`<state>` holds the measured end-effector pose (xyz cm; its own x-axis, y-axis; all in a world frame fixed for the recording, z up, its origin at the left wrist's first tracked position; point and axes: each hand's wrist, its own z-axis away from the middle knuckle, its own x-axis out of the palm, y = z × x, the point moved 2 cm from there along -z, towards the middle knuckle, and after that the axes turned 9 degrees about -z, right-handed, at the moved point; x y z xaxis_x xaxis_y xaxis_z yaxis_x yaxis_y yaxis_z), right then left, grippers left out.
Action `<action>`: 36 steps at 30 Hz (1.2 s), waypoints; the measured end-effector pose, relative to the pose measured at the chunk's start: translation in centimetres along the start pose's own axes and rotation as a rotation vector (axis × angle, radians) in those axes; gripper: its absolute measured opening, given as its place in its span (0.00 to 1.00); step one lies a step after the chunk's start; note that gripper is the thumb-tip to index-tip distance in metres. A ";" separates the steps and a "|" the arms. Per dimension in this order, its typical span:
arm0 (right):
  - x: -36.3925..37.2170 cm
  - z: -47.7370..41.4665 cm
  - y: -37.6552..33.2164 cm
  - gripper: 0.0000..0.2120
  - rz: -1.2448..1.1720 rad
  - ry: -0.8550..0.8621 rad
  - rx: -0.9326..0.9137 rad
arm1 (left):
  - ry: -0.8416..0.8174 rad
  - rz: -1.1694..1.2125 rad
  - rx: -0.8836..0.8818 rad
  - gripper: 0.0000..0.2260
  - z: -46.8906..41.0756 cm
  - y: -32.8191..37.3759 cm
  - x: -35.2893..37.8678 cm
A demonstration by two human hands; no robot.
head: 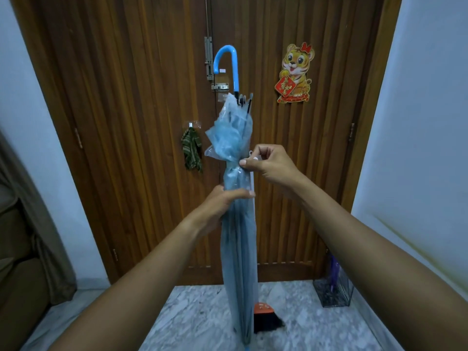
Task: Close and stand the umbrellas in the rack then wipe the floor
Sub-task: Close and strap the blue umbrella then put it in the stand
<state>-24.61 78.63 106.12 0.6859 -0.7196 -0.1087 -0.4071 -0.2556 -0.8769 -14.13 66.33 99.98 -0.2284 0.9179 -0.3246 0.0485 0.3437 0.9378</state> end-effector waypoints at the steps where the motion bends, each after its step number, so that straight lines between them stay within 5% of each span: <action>1: 0.4 0.0 -0.2 0.12 0.030 0.019 -0.010 | 0.089 -0.026 -0.004 0.19 0.0 0.2 0.6; 4: 0.8 0.2 -0.9 0.10 0.038 0.000 0.023 | 0.261 -0.006 -0.018 0.10 -0.1 0.4 0.9; 8: 0.3 0.6 -1.1 0.10 -0.025 -0.080 0.069 | 0.223 0.180 0.012 0.08 0.0 0.8 0.1; 11: 0.4 1.0 -1.1 0.09 -0.136 -0.133 0.082 | 0.044 0.432 0.058 0.07 0.1 0.8 0.0; 14: 0.5 1.0 -1.0 0.09 -0.258 -0.197 0.147 | -0.318 0.681 0.056 0.07 0.2 0.9 0.2; 18: 0.4 1.0 -0.6 0.09 -0.407 -0.249 0.233 | -0.583 0.713 0.050 0.12 0.4 1.2 0.0; 20: 0.3 1.0 -0.4 0.09 -0.415 -0.221 0.219 | -0.505 0.592 0.040 0.18 0.6 1.1 -0.4; 24: 0.4 1.1 0.0 0.08 -0.118 -0.043 0.067 | -0.074 0.151 0.066 0.20 0.2 0.2 -1.1; 27: 1.3 0.9 0.0 0.16 0.022 0.041 0.022 | 0.156 0.141 0.134 0.19 0.1 -0.2 0.1; 30: 1.7 0.7 -0.6 0.13 0.029 0.000 0.053 | 0.389 0.126 0.141 0.22 0.4 -0.3 0.8; 36: 1.4 0.8 -0.6 0.12 -0.027 -0.053 0.089 | 0.400 0.202 0.084 0.23 1.1 0.3 0.3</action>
<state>-22.91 78.25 106.13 0.7278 -0.6775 -0.1066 -0.3342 -0.2146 -0.9177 -13.12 66.96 100.04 -0.5631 0.8250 -0.0480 0.2058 0.1963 0.9587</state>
